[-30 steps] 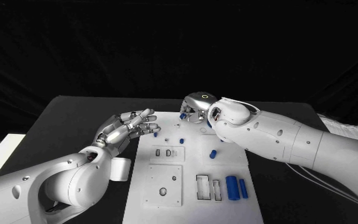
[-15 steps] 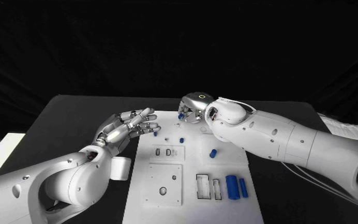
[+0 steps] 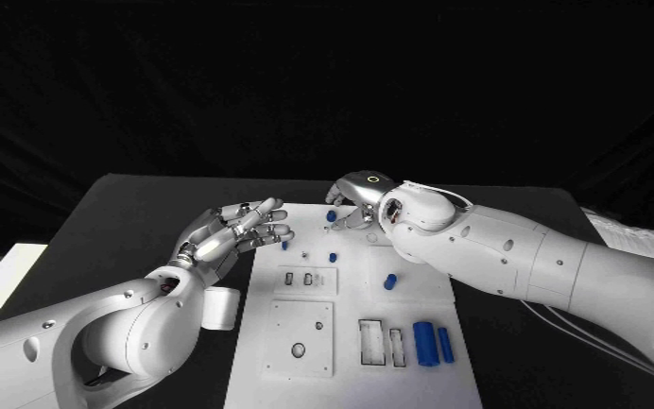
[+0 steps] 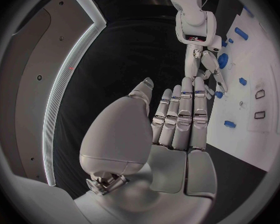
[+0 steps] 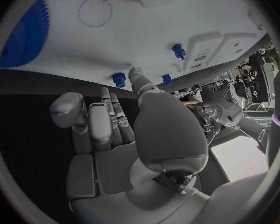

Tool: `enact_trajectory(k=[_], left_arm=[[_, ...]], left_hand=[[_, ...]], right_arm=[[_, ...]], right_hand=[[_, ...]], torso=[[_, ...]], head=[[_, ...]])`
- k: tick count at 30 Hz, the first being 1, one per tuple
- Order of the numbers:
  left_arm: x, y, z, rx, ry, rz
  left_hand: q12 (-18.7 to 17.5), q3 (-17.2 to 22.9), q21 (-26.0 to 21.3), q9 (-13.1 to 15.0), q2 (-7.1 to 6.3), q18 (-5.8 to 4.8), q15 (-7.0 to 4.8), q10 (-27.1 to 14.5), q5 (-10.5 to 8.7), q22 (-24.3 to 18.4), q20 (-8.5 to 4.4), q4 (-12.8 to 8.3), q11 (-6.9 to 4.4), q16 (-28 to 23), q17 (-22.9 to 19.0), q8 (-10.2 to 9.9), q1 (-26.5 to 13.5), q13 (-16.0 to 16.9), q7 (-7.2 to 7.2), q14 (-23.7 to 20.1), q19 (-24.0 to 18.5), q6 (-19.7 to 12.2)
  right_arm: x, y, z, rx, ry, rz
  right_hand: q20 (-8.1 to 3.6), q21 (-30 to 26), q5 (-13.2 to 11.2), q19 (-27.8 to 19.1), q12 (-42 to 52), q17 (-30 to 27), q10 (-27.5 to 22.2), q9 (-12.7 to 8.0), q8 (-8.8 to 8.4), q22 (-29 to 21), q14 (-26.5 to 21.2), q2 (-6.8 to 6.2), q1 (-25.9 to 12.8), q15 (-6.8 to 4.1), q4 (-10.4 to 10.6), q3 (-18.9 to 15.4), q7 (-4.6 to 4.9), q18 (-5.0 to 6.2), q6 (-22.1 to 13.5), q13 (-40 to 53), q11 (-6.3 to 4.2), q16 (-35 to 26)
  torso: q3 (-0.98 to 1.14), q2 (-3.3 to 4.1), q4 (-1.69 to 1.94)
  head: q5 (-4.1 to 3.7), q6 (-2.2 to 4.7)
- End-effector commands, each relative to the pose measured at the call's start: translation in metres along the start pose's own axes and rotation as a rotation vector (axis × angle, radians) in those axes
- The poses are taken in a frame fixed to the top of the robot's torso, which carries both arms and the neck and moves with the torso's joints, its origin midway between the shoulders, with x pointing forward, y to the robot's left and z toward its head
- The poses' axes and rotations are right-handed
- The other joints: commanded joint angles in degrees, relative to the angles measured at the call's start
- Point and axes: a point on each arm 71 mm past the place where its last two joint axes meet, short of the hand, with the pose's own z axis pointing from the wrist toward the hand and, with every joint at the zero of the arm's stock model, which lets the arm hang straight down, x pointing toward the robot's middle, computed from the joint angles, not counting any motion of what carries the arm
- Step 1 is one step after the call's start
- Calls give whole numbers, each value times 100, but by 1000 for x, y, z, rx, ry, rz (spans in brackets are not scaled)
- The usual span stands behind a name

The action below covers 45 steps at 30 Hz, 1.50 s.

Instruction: Assemble the parts on the task board

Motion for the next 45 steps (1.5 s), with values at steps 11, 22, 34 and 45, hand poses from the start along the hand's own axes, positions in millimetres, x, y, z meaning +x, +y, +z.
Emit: enact_trajectory(k=[11, 22, 34, 45], left_arm=[[-2, -3, -1, 9, 13, -1], [-3, -3, -1, 9, 11, 0], [-3, -2, 0, 6, 12, -1], [-3, -2, 0, 5, 12, -1]], left_hand=[[-38, -4, -25, -7, 36, 18, -11, -18, -25, -9, 36, -45, 26, -29, 7, -37, 38, -5, 54, -41, -9, -13], [-37, -1, -28, -6, 39, 19, -11, -18, -24, -11, 36, -49, 25, -31, 8, -36, 43, -4, 52, -41, -10, -12], [-36, 1, -29, -6, 40, 19, -11, -17, -24, -12, 37, -52, 25, -33, 9, -35, 45, -4, 51, -40, -10, -11], [-35, 1, -30, -6, 39, 20, -11, -18, -24, -13, 37, -54, 25, -35, 11, -35, 47, -4, 52, -40, -10, -12]], right_arm=[[-30, -51, -63, 145, -81, 144], [-28, -84, -87, 280, 65, 152], [-19, -90, -85, 308, 133, 123], [-12, -85, -80, 280, 149, 104]], right_hand=[[-351, 701, 445, 477, 1227, 882, 2185, 17, 74, 1161, 267, -211, 49, -375, 198, -178, -276, -137, 366, 655, -447, 516], [-306, 1292, 577, 753, 7787, 2280, 2783, 0, 71, 2141, 430, -325, 300, -283, 1183, -970, -172, -308, -30, 7820, -319, 1222], [-254, 1420, 656, 811, 8195, 2580, 2975, 22, 144, 2372, 478, -321, 402, -239, 1392, -1006, -143, -346, 3, 8310, -294, 1341], [-271, 1566, 640, 900, 8454, 2913, 3134, 44, 265, 2664, 538, -159, 545, -260, 1218, -898, -181, -401, 151, 8599, -325, 1461]], torso=[[-5, -3, -84], [-8, 7, -75], [-16, 6, -61], [-18, 4, -61]], head=[[-27, 57], [-47, 46], [-66, 22], [-72, -4]])
